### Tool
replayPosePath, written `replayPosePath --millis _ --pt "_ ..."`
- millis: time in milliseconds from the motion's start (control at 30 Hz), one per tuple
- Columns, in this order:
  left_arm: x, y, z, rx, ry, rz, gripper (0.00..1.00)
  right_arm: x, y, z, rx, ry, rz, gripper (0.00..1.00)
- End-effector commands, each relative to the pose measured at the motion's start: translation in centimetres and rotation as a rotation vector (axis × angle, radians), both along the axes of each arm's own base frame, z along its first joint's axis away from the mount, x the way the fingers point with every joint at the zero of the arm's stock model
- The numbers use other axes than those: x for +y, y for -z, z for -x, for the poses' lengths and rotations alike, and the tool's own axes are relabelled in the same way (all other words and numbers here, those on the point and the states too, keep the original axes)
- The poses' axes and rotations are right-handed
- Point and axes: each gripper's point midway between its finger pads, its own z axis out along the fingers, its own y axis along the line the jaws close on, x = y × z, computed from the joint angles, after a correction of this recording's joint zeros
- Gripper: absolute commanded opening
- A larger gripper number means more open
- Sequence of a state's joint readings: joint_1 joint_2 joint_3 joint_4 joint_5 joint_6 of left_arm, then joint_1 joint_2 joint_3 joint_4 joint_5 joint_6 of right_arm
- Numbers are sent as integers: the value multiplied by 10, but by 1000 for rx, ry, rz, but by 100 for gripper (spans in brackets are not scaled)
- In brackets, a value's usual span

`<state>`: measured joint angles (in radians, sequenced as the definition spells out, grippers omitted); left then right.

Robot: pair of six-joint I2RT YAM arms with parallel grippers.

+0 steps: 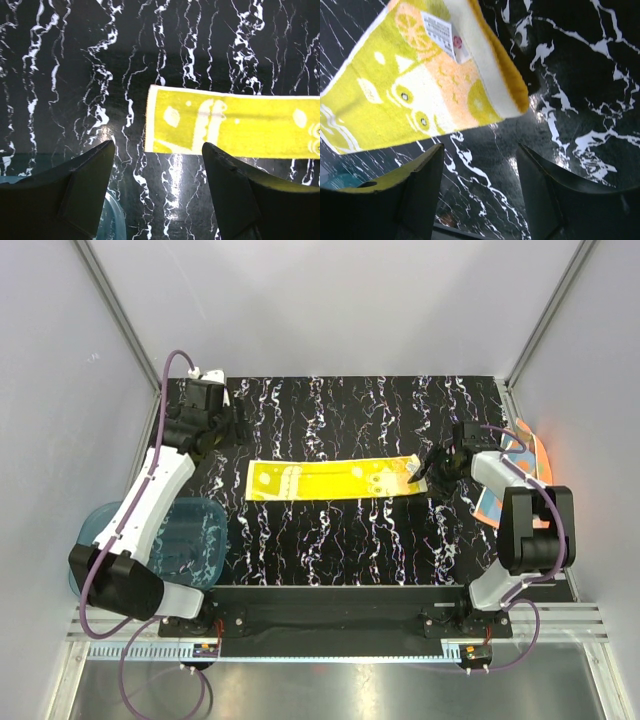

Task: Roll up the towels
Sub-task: Fold the towel

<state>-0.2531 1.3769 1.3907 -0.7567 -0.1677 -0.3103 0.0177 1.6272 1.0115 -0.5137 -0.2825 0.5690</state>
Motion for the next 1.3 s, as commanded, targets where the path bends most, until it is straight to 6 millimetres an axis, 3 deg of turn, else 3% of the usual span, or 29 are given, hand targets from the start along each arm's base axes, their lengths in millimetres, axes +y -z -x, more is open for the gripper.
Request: replayPosePath --millis 0,33,300,667,833,933,1000,1100,1200,1267 --pt "15 -22 -9 -100 -52 -52 77 0 -2 -21 -59 17 -29 66" --pt "15 -22 -8 -96 -49 -51 77 -10 1 -24 -54 49 -28 65" --pt "14 -22 -9 -96 -43 -51 77 -25 23 -29 -3 84 -23 61" --pt "16 -17 -10 -76 -48 -48 77 -17 34 -26 7 75 -90 51" --pt "17 -16 -10 -74 -51 -50 77 -19 35 -22 9 67 -73 41" --pt "18 -17 -10 -75 -53 -51 77 -26 35 -24 13 79 -68 29" --pt "18 -15 -10 -71 -53 -52 77 -34 33 -29 14 89 -58 21" --pt "17 -15 -10 -70 -49 -50 77 -61 28 -34 28 120 40 11" --pt "16 -15 -10 -72 -46 -45 77 -99 15 -31 37 179 223 1" --pt "16 -15 -10 -72 -45 -42 77 -124 4 -25 45 227 359 0"
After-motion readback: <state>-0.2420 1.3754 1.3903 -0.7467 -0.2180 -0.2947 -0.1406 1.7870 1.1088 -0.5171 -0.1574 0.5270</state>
